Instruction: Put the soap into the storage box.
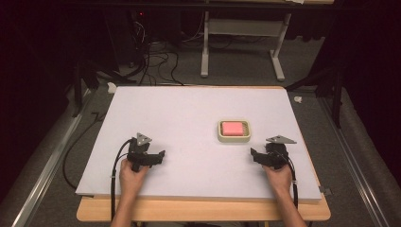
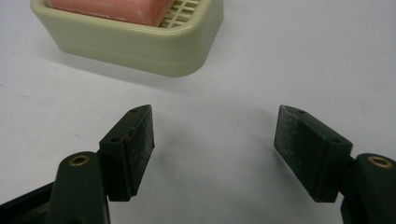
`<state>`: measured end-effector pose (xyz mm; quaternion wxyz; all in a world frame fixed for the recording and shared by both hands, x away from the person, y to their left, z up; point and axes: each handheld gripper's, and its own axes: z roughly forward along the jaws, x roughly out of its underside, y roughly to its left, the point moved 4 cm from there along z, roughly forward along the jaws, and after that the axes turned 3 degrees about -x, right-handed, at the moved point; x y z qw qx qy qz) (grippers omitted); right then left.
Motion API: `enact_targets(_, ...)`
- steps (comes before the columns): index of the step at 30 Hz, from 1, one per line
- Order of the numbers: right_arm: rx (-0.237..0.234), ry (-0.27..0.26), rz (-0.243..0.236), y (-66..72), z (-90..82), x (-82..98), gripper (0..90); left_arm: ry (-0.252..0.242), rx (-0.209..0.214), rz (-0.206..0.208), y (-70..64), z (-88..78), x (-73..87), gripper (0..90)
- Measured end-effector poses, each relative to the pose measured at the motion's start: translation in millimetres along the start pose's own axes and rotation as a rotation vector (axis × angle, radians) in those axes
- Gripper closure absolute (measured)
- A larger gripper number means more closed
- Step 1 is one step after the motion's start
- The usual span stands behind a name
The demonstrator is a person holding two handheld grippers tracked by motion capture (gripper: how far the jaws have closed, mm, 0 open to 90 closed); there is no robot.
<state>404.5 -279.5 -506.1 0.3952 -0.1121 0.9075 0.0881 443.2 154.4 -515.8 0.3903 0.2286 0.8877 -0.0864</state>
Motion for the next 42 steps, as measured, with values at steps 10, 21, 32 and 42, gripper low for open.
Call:
enact_targets(10,0.035,0.028,-0.038,3.3,4.7,0.7,28.8,0.000,0.000,0.000,-0.1,-0.1,0.0,16.1)
enact_targets(21,0.035,0.025,-0.040,3.8,5.2,1.5,28.0,0.000,0.000,-0.001,0.0,-0.1,0.1,16.1)
enact_targets(32,0.033,0.023,-0.043,3.8,5.2,1.7,27.7,0.000,0.000,-0.001,0.0,-0.1,0.1,16.1)
enact_targets(42,0.032,0.025,-0.046,4.0,5.3,1.6,27.5,0.000,0.000,-0.002,0.1,-0.1,0.1,16.1)
